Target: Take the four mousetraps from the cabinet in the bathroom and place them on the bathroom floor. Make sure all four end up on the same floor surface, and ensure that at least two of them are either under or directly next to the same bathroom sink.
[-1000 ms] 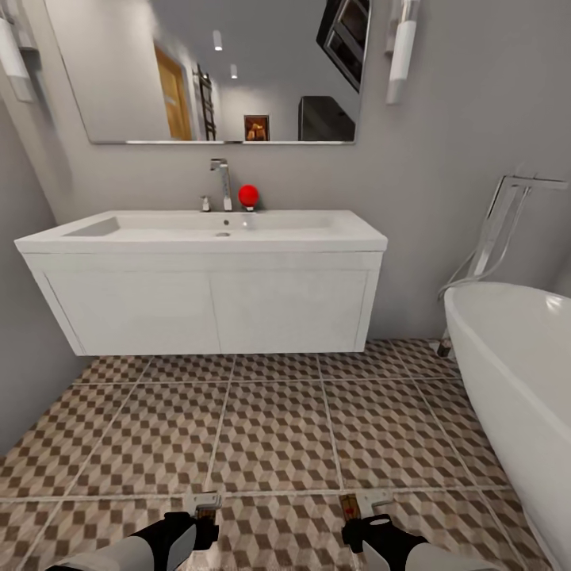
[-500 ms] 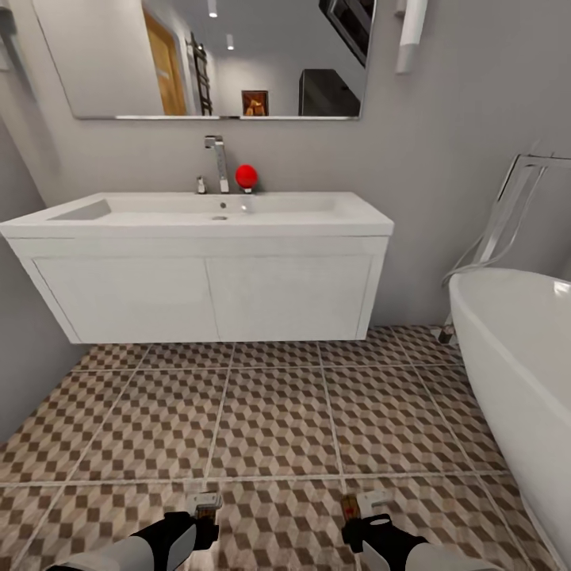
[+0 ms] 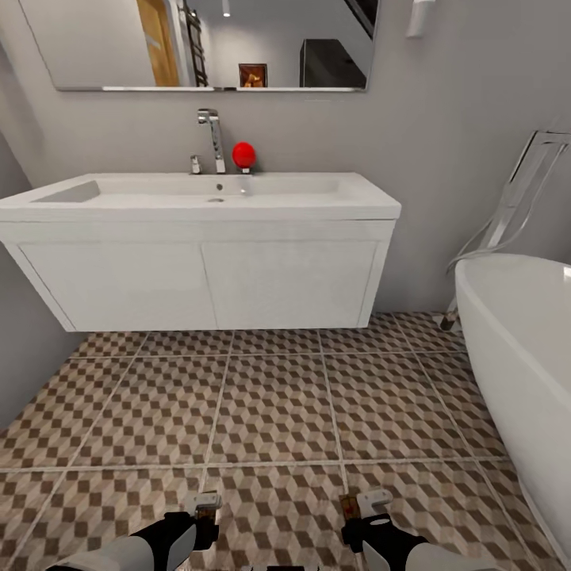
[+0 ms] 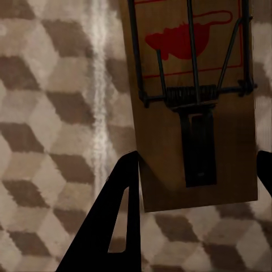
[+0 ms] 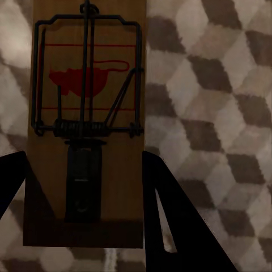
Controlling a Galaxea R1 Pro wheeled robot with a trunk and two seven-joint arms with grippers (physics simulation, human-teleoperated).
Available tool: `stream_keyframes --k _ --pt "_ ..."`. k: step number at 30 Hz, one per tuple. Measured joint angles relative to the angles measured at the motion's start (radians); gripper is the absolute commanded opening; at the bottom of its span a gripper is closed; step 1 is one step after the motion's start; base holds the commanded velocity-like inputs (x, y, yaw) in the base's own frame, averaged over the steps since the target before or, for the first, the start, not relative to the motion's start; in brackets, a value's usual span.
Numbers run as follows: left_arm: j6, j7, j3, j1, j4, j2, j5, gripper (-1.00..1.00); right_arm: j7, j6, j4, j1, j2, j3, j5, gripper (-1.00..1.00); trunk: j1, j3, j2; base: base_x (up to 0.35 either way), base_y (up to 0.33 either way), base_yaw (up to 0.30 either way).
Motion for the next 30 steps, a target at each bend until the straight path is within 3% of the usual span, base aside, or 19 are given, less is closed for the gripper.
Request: stream_keyframes --k 12,30 --pt "0.000 0.000 0.000 0.001 0.000 0.000 0.000 -1.00 0.000 -0.002 0.000 0.000 -0.001 0.000 0.000 -1.00 0.005 -0.046 -0.003 0.000 0.000 0.000" --pt "-0.004 0.000 -0.001 0.000 0.000 0.000 -0.004 -1.00 -0.008 -0.013 0.000 0.000 0.001 0.000 -0.001 -1.00 0.005 -0.047 -0.003 0.000 0.000 0.000"
